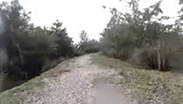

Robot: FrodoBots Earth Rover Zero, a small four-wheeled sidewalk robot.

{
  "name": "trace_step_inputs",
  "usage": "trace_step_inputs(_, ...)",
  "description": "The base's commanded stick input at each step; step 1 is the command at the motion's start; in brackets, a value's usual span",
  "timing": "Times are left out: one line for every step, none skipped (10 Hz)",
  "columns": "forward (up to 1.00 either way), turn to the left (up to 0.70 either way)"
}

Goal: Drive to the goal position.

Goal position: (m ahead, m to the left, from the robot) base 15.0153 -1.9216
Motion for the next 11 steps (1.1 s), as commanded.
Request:
trace_step_inputs(0.70,0.00)
trace_step_inputs(0.70,0.00)
trace_step_inputs(0.70,0.00)
trace_step_inputs(0.70,0.00)
trace_step_inputs(0.70,0.10)
trace_step_inputs(0.70,0.35)
trace_step_inputs(0.70,0.32)
trace_step_inputs(0.70,0.00)
trace_step_inputs(0.70,0.00)
trace_step_inputs(0.70,0.00)
trace_step_inputs(0.70,0.00)
